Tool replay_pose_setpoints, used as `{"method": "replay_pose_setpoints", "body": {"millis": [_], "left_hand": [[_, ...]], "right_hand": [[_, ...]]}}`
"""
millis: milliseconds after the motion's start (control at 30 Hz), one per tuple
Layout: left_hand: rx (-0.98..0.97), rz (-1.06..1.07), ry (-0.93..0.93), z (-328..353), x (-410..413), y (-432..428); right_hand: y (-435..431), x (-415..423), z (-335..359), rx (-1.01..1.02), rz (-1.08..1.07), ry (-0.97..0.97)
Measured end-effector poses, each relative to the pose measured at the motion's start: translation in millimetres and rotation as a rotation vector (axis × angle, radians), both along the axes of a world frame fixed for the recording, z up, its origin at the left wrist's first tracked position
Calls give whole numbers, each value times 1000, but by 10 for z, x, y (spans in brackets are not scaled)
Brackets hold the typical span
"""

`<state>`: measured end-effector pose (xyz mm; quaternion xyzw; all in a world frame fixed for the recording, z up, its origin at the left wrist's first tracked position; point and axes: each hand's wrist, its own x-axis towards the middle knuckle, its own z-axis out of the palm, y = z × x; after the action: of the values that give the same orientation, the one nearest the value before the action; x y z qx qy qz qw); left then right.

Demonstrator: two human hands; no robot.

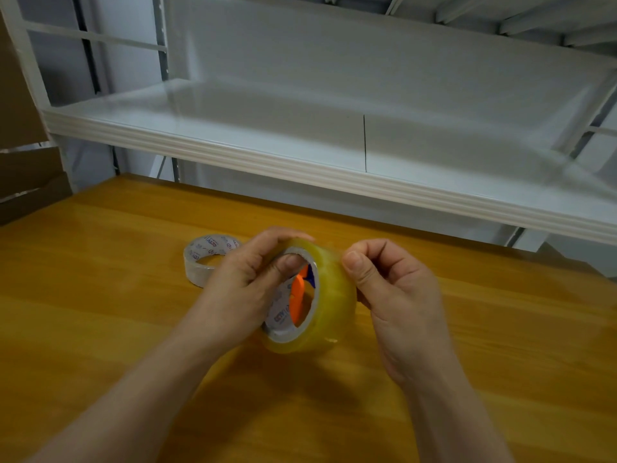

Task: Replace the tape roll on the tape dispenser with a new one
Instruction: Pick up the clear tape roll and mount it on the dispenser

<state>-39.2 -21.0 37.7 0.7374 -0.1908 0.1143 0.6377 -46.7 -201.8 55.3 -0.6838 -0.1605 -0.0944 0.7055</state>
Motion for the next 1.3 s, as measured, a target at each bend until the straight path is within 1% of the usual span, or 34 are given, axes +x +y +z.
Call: {"method": "replay_pose_setpoints", "body": {"millis": [67,167,300,400,467,567,667,767,967,1067,1167,1300], "left_hand": [[-39,-18,13,3,1,-11],[-68,-36,55,8,0,-16],[-105,-56,136,-9,1,-26],[-119,-67,166,-29,6,-11],[-135,-122,206,-22,-14,-16],[-188,-269,295,-4,-5,0],[-120,-307,274,27,2,13],[-58,-287,223,40,-94,-47],[-119,-296,116,124,-195,-90],[-131,-273,97,143,-197,-69],[-45,-249,96,173,-192,-25],[-12,-407,181,223,-243,-31]], "right_hand": [[11,-13,17,-42,-9,-52],[17,-24,29,-68,-10,-72],[9,-21,22,-64,-30,-35],[14,-37,36,-10,-4,38],[15,-45,44,23,1,78],[8,-52,60,50,-5,100],[11,-63,73,61,24,138],[40,-92,82,67,84,156],[72,-167,137,97,171,153],[81,-173,158,132,146,134],[54,-126,148,202,79,145],[-13,-70,147,297,27,206]]}}
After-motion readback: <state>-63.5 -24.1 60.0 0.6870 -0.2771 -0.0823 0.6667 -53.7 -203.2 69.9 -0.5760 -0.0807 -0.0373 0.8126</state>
